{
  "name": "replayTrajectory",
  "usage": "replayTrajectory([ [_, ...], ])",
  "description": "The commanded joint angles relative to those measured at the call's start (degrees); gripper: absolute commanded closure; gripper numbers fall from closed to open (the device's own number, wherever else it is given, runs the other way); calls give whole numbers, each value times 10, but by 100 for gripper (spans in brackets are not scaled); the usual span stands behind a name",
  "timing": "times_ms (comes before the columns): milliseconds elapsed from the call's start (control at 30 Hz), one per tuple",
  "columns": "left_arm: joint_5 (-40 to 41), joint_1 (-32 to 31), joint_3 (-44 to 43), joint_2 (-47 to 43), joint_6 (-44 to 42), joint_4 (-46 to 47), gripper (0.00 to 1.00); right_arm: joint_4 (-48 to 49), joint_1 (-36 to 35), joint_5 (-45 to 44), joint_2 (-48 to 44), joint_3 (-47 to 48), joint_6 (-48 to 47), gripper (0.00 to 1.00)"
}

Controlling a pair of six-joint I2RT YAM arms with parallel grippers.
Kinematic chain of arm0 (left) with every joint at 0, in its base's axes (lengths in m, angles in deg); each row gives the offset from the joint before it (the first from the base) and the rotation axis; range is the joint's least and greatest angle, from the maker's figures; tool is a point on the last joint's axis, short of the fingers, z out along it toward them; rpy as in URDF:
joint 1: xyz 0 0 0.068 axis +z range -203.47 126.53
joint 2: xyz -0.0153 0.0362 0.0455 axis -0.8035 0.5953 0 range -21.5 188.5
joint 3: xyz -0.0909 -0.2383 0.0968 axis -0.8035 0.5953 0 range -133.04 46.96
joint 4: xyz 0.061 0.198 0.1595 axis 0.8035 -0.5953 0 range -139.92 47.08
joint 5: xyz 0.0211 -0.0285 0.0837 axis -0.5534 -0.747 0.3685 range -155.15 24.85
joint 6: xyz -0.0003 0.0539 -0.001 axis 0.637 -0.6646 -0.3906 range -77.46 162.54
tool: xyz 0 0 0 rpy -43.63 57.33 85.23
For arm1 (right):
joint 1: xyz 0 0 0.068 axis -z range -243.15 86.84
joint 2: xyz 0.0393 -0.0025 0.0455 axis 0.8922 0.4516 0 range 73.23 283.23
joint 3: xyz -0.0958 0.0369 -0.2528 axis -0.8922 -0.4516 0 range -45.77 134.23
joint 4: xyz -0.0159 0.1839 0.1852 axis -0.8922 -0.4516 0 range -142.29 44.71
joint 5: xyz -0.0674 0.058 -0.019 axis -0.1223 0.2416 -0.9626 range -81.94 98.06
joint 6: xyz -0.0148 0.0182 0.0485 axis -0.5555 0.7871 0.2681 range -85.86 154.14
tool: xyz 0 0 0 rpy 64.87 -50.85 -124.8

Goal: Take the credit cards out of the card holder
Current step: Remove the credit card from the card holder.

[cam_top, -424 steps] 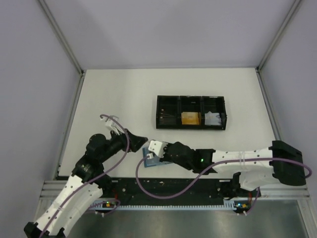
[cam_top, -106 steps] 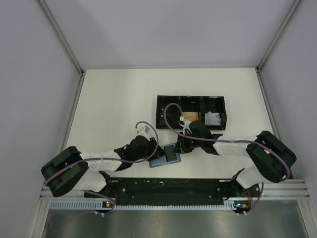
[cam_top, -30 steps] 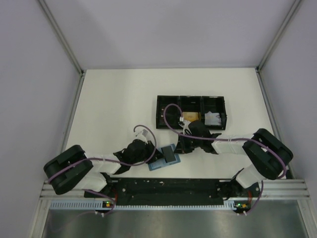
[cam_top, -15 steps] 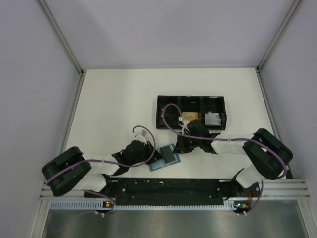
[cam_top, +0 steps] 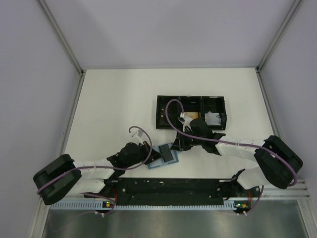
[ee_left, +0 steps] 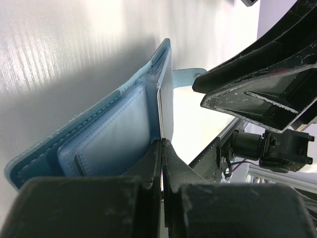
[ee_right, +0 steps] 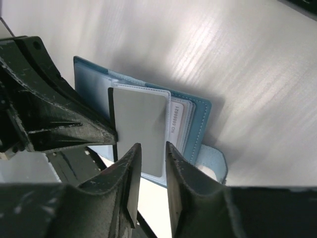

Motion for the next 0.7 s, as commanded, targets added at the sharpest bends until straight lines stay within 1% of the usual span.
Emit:
replayTrajectory([
  [0, 16, -1, -2, -15, -20, 10, 100, 68, -5, 37, 13, 10, 16, 77],
  [133, 11, -1, -10, 1, -18, 6, 100, 94, -5, 54, 42, 11, 23, 84],
  [333, 4, 0, -19, 34, -13, 11, 100, 96, -5, 67, 96, 22, 24, 90],
  [667, 21, 0, -17, 28, -6, -10, 100, -21, -6, 21, 123, 46, 4, 95],
])
